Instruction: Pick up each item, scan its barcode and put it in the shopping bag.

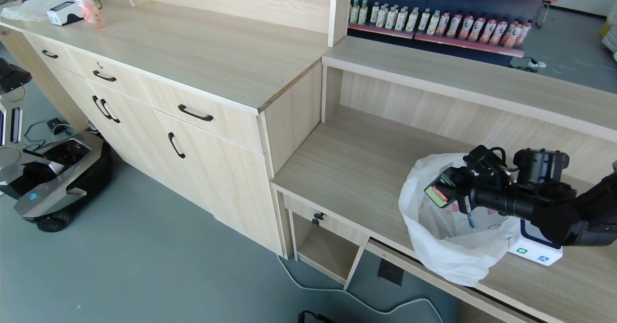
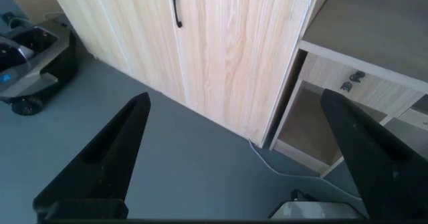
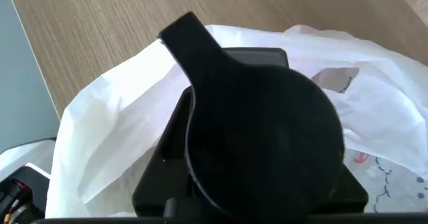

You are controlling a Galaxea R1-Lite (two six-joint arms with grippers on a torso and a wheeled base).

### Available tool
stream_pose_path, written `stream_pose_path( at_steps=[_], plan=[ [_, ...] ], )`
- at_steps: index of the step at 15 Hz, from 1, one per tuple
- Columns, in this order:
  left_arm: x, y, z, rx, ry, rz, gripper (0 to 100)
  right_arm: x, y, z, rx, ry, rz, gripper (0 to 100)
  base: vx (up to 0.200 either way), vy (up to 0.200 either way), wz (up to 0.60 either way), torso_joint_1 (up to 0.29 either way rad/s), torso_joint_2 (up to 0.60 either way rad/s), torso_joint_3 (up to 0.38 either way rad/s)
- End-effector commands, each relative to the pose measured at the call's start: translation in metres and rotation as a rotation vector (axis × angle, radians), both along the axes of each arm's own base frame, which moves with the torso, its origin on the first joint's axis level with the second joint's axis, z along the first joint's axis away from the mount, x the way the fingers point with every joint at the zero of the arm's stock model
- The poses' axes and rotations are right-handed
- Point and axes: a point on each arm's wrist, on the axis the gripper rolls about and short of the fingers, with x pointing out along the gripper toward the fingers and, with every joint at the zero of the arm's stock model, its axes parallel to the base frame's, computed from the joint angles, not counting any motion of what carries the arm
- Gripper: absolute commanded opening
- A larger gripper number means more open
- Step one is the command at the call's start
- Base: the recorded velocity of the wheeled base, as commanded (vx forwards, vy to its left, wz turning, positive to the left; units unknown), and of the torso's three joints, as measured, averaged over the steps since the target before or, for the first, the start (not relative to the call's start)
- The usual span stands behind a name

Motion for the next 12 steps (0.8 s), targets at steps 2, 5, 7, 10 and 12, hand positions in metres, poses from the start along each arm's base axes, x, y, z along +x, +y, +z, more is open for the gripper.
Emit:
stream_pose_path(
  at_steps=[2,5,7,10,12],
  plan=[
    [0.0,0.0,0.0,0.0,0.0,0.001,100,0.006,0.01,-0.029,0.0,0.074,0.031,0,0.0,0.0,0.0,0.0,0.0,0.0],
    [0.0,0.0,0.0,0.0,0.0,0.001,100,0.009,0.013,-0.046,-0.038,0.1,0.052,0,0.0,0.0,0.0,0.0,0.0,0.0],
    [0.0,0.0,0.0,0.0,0.0,0.001,100,0.008,0.013,-0.056,-0.061,0.116,0.065,0,0.0,0.0,0.0,0.0,0.0,0.0],
    [0.0,0.0,0.0,0.0,0.0,0.001,100,0.007,0.012,-0.06,-0.08,0.122,0.07,0,0.0,0.0,0.0,0.0,0.0,0.0],
    [0.0,0.0,0.0,0.0,0.0,0.001,100,0.007,0.01,-0.058,-0.08,0.116,0.062,0,0.0,0.0,0.0,0.0,0.0,0.0]
  ],
)
